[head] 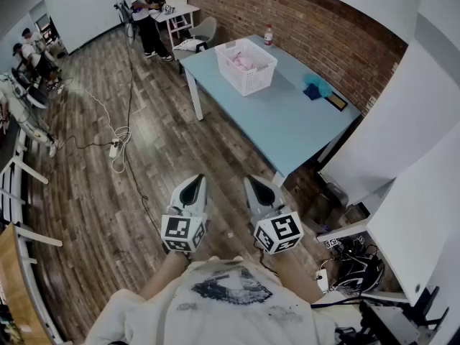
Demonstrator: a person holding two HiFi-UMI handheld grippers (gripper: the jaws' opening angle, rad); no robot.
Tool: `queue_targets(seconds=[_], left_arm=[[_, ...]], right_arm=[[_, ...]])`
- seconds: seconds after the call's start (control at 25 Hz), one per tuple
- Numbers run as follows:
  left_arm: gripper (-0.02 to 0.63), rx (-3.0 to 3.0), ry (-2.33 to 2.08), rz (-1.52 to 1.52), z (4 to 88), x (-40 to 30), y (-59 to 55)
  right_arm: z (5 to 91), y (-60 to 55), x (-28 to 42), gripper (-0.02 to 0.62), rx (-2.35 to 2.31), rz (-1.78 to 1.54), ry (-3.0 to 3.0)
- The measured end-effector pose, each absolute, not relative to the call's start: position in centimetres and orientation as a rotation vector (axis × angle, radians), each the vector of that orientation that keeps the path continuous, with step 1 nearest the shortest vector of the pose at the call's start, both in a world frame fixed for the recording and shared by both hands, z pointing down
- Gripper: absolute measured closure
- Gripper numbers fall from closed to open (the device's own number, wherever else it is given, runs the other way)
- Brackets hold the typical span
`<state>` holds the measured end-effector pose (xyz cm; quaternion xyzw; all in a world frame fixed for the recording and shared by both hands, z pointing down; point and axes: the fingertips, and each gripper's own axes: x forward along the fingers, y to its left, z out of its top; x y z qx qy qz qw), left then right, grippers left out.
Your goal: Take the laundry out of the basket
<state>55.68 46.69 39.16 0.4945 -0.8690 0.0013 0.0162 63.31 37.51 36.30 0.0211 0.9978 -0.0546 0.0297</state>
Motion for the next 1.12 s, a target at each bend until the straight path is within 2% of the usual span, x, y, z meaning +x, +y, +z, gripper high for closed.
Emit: queue_targets(seconds=[0.76, 1.12], left_arm=[[0.614, 1.49, -2.684, 0.002, 41.2, 51.7, 43.8], [0.615, 1.498, -2.672, -0.019, 42.6, 42.8, 43.7]], right_arm=[[38.8, 33.9, 58.5, 0.598, 0.118, -0.301, 3.108], [40.5, 33.7, 49.9, 0.598, 0.094, -0.326, 3.124]])
